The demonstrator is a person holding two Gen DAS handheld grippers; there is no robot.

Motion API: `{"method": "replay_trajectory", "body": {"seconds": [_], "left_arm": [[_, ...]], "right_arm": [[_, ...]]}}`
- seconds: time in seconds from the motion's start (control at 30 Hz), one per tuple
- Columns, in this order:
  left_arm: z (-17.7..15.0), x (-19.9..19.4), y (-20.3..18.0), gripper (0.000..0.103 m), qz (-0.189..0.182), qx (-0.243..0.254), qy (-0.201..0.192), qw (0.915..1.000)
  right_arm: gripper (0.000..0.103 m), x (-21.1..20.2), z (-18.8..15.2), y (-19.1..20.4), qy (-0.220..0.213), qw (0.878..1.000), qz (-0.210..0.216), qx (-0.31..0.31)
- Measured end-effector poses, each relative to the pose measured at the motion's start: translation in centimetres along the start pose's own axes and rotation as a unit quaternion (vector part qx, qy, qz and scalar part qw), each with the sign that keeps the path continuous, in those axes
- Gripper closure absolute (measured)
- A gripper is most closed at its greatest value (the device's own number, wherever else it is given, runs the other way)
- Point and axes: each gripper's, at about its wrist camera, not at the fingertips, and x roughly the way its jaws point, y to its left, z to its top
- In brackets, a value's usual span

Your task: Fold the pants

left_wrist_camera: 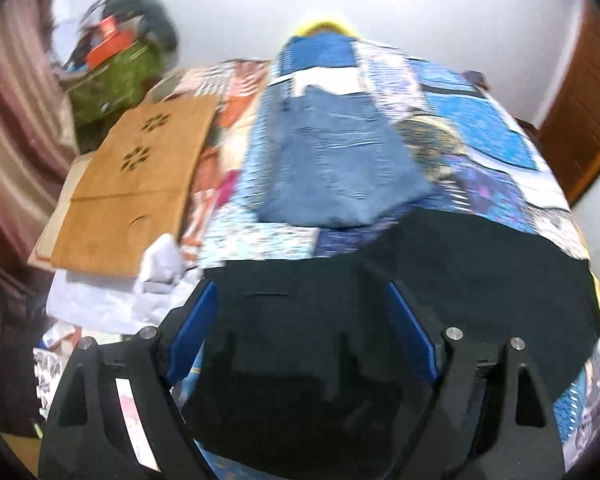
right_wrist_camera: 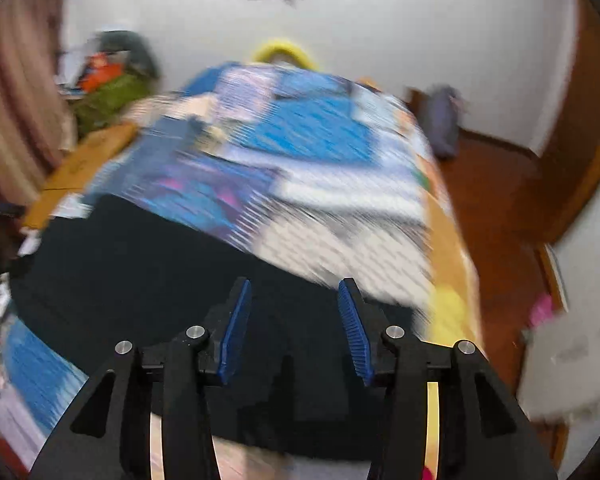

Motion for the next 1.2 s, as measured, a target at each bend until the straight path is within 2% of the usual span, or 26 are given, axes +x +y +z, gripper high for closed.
{"method": "replay_trajectory", "body": {"seconds": [0.13,0.23,0.37,0.43,0.6,0.67,0.73,0.77,0.83,0.87,0.9,0.93,1.0,1.07,1.1,1.2], "left_arm": [[0.3,2.6,3.5,0.018,0.020,-0.018,0.021,0.9994],[0.3,4.9,5.8,0.018,0.020,-0.036,0.039,0.9984],[-0.4,8.1,7.3,0.019,-0.012,-0.059,0.075,0.9954],[-1.0,9.3,7.3,0.025,-0.031,-0.061,0.091,0.9935],[-2.2,11.4,6.5,0.028,-0.076,-0.065,0.118,0.9880],[-2.4,11.6,6.4,0.032,-0.087,-0.067,0.119,0.9868],[-2.3,11.4,6.2,0.047,-0.097,-0.062,0.116,0.9866],[-2.3,11.3,6.1,0.050,-0.092,-0.059,0.112,0.9877],[-2.4,11.0,5.7,0.064,-0.093,-0.048,0.107,0.9887],[-2.4,10.8,5.5,0.066,-0.089,-0.042,0.104,0.9897],[-2.5,10.6,5.3,0.070,-0.081,-0.035,0.099,0.9912],[-2.5,10.3,5.1,0.071,-0.073,-0.026,0.093,0.9926],[-2.6,9.9,4.8,0.073,-0.053,-0.012,0.087,0.9947],[-2.7,9.2,4.7,0.074,-0.029,0.001,0.077,0.9966],[-2.7,9.0,4.8,0.079,-0.023,0.004,0.072,0.9971],[-2.8,8.6,5.5,0.080,-0.005,0.015,0.065,0.9978]], "right_arm": [[0.061,2.9,3.9,5.1,-0.004,0.997,0.069,-0.036],[0.061,5.9,6.4,9.3,0.003,0.991,0.112,-0.067],[0.061,10.6,8.1,14.8,0.025,0.982,0.152,-0.114],[0.061,13.0,8.6,16.9,0.041,0.976,0.169,-0.128],[0.061,18.2,9.5,20.7,0.093,0.965,0.205,-0.137],[0.061,19.6,9.7,21.6,0.113,0.961,0.208,-0.144],[0.061,21.2,9.8,22.4,0.140,0.956,0.215,-0.144],[0.061,21.6,9.8,22.5,0.150,0.953,0.220,-0.141],[0.068,22.5,9.7,22.8,0.166,0.950,0.227,-0.137],[0.070,22.8,9.7,23.0,0.172,0.949,0.229,-0.136],[0.078,22.9,9.8,23.1,0.174,0.948,0.229,-0.136],[0.086,23.0,9.7,23.2,0.174,0.947,0.231,-0.138],[0.091,22.8,9.4,23.7,0.166,0.948,0.220,-0.159],[0.094,22.4,9.2,24.0,0.151,0.949,0.209,-0.182],[0.095,22.1,9.1,24.1,0.139,0.951,0.199,-0.193],[0.097,21.6,9.1,24.4,0.112,0.954,0.181,-0.210]]}}
